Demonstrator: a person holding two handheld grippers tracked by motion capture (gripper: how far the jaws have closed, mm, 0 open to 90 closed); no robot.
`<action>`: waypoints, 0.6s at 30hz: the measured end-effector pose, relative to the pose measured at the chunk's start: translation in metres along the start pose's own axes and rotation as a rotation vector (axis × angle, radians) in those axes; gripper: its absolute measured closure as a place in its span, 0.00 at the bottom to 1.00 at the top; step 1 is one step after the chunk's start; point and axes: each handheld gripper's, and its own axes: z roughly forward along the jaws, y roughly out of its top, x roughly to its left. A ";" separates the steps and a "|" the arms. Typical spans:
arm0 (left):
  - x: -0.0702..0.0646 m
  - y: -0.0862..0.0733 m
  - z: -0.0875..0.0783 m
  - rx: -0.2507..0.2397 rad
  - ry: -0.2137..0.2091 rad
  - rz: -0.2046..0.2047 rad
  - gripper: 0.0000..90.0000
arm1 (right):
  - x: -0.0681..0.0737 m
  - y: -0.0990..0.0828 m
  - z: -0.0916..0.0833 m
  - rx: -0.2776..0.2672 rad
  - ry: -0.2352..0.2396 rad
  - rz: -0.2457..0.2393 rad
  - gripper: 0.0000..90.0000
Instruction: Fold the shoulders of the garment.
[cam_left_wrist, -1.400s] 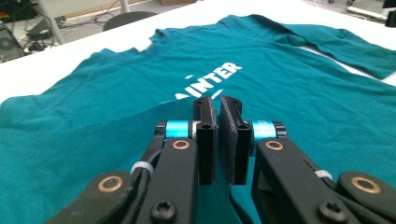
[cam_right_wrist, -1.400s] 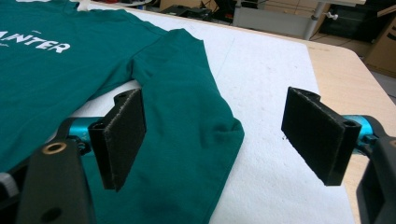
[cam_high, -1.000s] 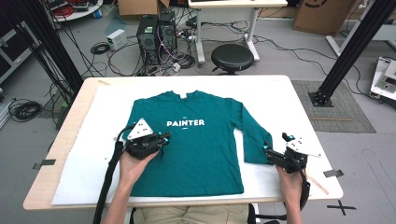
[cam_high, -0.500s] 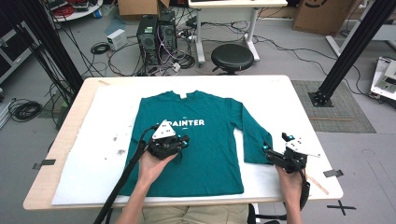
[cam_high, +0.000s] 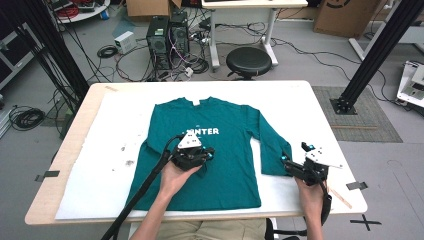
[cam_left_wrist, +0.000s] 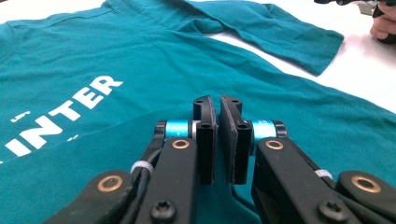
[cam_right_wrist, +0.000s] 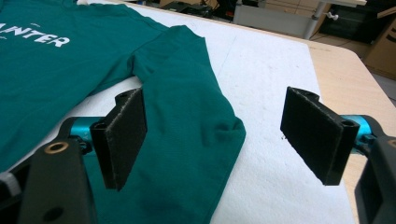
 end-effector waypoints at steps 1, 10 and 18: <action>0.000 0.000 0.001 -0.002 0.000 0.002 0.94 | -0.001 0.000 0.000 -0.001 -0.002 -0.009 0.26; -0.007 0.002 0.010 -0.003 -0.040 0.009 0.94 | 0.000 0.000 0.000 0.004 -0.004 -0.007 0.26; -0.016 0.006 0.017 0.016 -0.065 0.043 0.94 | 0.000 0.000 0.001 0.000 -0.006 -0.016 0.26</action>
